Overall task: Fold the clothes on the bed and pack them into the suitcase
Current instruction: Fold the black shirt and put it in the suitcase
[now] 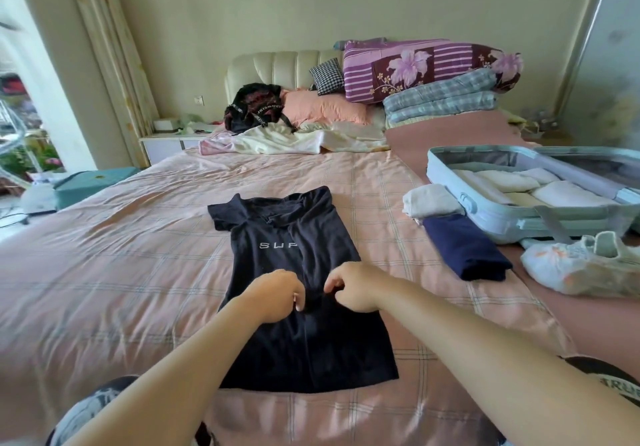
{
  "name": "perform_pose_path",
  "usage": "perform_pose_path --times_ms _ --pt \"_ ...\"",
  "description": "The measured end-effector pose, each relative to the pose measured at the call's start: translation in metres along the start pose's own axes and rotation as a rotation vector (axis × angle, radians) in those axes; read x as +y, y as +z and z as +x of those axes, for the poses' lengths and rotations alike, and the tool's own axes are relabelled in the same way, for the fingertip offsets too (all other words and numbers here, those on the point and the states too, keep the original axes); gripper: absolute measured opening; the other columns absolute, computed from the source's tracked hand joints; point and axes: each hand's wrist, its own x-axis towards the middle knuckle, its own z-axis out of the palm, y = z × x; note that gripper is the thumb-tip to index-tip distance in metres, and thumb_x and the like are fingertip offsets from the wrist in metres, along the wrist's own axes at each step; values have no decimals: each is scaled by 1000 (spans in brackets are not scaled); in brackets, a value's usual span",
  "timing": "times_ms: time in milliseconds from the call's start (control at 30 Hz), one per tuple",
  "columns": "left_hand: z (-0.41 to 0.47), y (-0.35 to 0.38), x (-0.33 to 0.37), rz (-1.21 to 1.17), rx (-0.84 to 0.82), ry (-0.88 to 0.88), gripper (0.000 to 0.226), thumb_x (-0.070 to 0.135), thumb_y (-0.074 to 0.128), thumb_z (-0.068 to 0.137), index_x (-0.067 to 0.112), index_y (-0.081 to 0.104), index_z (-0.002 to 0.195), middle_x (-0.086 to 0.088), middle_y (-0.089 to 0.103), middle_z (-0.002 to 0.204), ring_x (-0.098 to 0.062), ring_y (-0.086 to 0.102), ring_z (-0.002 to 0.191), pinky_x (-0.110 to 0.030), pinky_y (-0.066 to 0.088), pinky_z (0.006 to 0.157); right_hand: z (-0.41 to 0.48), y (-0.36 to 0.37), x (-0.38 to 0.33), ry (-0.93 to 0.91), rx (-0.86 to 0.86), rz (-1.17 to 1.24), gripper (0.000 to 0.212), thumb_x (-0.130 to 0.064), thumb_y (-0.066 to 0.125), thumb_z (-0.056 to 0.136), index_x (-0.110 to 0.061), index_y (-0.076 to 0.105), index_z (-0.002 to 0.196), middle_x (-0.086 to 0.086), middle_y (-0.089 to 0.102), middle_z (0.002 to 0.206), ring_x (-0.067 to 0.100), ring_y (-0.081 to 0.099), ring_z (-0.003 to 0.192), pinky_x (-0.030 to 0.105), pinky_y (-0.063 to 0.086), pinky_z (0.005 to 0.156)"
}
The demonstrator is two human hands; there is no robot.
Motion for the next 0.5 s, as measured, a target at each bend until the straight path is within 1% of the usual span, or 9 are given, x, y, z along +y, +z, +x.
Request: perform_pose_path --times_ms 67,133,200,233,300,367,400,467,500 --pt "5 -6 -8 -48 3 -55 40 4 44 86 36 68 83 15 51 100 -13 56 104 -34 51 89 14 2 0 3 -80 -98 42 -19 54 91 -39 64 127 -8 53 138 16 52 125 27 46 96" --pt "17 -14 -18 -102 19 -96 38 6 44 85 37 65 80 14 56 101 -14 59 101 -35 52 87 30 -5 -3 1 -147 -105 39 -16 53 92 -35 69 123 -10 58 135 15 56 121 25 47 95" --pt "33 -22 -32 -139 36 -140 35 9 45 87 37 66 83 12 61 104 -15 60 102 -34 51 88 50 -20 -9 -4 -89 -74 35 -14 49 94 -30 75 113 -11 66 126 14 61 115 29 51 98" --pt "42 -26 -42 -153 46 -164 33 11 46 88 38 65 84 11 63 106 -15 60 103 -33 51 88 62 -27 -12 -1 -43 -60 35 -14 48 94 -30 75 109 -11 67 122 14 63 112 31 52 97" --pt "60 -33 -65 -179 80 -212 30 15 47 87 41 63 86 10 65 109 -16 61 103 -35 52 90 91 -39 -18 11 43 -58 37 -14 44 93 -33 73 106 -10 66 122 16 63 108 32 53 94" --pt "78 -39 -93 -204 117 -260 32 13 47 86 39 64 96 9 65 112 -18 61 104 -37 51 91 123 -49 -26 5 102 -87 39 -14 42 93 -35 70 110 -9 64 124 18 62 108 31 53 90" --pt "87 -41 -110 -209 132 -289 34 11 46 87 34 64 104 7 63 114 -20 60 104 -37 51 91 141 -54 -30 -7 125 -94 38 -15 43 93 -36 69 112 -9 64 124 18 62 108 31 52 89" --pt "104 -43 -145 -210 156 -362 40 5 44 88 26 60 117 2 58 117 -24 58 108 -37 50 91 180 -59 -41 -33 132 -108 35 -17 46 93 -34 66 117 -9 64 123 19 61 108 33 51 91" --pt "110 -43 -162 -213 180 -402 41 4 44 88 24 59 120 0 55 119 -26 57 109 -38 50 91 199 -59 -47 -49 117 -120 34 -18 48 94 -33 65 118 -8 64 122 19 61 109 34 51 92"
